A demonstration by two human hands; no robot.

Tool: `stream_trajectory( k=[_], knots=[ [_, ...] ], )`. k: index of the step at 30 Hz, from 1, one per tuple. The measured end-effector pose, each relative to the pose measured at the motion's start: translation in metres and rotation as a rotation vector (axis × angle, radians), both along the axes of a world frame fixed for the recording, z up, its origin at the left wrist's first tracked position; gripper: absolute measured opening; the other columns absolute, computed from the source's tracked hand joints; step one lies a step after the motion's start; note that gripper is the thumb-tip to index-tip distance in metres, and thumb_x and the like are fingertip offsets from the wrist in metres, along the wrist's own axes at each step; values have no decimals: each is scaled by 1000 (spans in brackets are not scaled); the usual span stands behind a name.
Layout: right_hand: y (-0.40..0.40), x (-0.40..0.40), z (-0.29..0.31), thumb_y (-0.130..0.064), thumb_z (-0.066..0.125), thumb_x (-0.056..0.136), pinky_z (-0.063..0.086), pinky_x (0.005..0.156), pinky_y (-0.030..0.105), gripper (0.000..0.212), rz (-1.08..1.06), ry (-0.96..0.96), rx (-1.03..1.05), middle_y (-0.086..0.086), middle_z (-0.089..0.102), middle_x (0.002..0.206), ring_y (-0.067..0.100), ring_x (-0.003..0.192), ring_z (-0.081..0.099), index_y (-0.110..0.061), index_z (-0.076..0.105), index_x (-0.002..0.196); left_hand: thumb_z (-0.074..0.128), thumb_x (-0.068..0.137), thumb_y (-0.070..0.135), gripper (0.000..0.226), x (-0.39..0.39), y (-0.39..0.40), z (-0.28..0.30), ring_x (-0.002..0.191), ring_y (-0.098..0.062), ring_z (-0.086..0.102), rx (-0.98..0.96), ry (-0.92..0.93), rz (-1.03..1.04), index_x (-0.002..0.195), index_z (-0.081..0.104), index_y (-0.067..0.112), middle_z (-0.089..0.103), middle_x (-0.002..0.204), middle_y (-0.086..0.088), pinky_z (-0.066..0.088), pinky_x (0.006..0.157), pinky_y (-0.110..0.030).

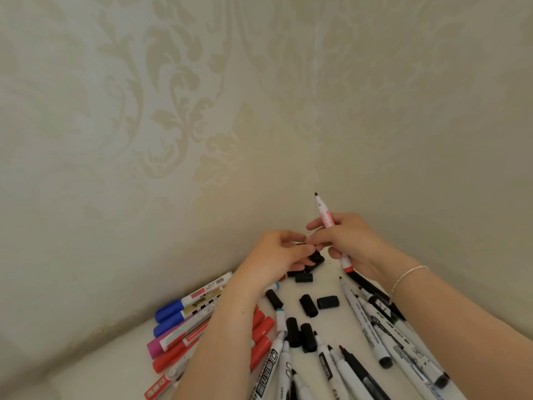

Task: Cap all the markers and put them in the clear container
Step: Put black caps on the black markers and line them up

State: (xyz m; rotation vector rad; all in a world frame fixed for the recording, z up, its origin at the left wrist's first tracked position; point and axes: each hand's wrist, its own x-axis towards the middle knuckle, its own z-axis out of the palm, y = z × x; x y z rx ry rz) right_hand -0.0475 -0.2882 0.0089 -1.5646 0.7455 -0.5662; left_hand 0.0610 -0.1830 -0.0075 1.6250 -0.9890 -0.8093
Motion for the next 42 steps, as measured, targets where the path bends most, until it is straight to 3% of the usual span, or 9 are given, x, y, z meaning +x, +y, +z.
stream_trajectory(
  k=[7, 12, 21, 27, 32, 34, 38, 40, 42],
  knots=[
    [5, -4, 10, 2, 60, 86, 33, 35, 16, 11, 18, -220, 117, 17, 70, 87, 14, 65, 65, -1, 65, 95, 66, 90, 11, 14, 4, 8, 8, 87, -15, 73, -129, 220, 64, 103, 67, 13, 75, 96, -5, 58, 76, -23],
    [10, -16, 14, -11, 50, 93, 30, 35, 21, 19, 93, -61, -106, 14, 67, 83, 12, 44, 49, -10, 65, 104, 62, 92, 11, 18, 8, 11, 13, 92, -19, 73, -279, 394, 157, 110, 65, 9, 75, 99, -10, 53, 72, -25],
    [25, -19, 10, -17, 45, 98, 38, 46, 24, 26, 265, 59, -483, 0, 66, 68, 9, 41, 43, -32, 60, 113, 57, 94, 8, 14, 11, 13, 19, 84, -15, 72, -395, 646, 224, 102, 65, 0, 75, 91, -10, 56, 63, -19],
    [22, -18, 9, -17, 43, 97, 34, 44, 14, 26, 220, 222, -609, 2, 67, 76, -2, 42, 48, -30, 61, 111, 59, 93, 10, 7, 10, 14, 18, 87, -18, 73, -346, 496, 235, 96, 64, 7, 75, 93, -9, 55, 68, -23],
    [23, -14, 5, -22, 43, 96, 51, 66, 42, 14, 178, 307, -751, 7, 67, 83, 28, 76, 64, -26, 48, 108, 62, 91, 6, 5, 5, 13, 21, 86, -22, 74, -296, 256, 227, 97, 62, 6, 73, 95, -12, 59, 72, -24],
    [26, -13, 6, -22, 46, 96, 51, 62, 41, 9, 157, 256, -749, 9, 67, 82, 29, 71, 63, -26, 40, 102, 61, 92, 6, 13, 5, 14, 23, 87, -20, 73, -304, 256, 185, 104, 64, 10, 74, 94, -11, 59, 74, -25],
    [29, -13, 9, -15, 53, 92, 38, 45, 15, 12, 102, 161, -699, 4, 62, 90, 11, 55, 47, -23, 44, 94, 59, 93, 7, 22, 6, 17, 25, 91, -19, 73, -320, 298, 101, 111, 69, 18, 75, 95, -6, 58, 79, -28],
    [31, -12, 10, -7, 54, 89, 41, 49, 16, 18, 106, 142, -636, 1, 60, 95, 11, 59, 49, -23, 46, 93, 59, 93, 7, 24, 4, 17, 25, 91, -19, 73, -331, 315, 103, 112, 68, 20, 75, 96, -8, 58, 79, -29],
    [34, -11, 10, -7, 54, 89, 50, 58, 29, 16, 92, 118, -592, 0, 60, 94, 14, 62, 54, -22, 50, 93, 61, 92, 7, 26, 2, 15, 24, 91, -19, 73, -335, 304, 109, 113, 67, 21, 75, 94, -8, 58, 82, -31]
  ],
)
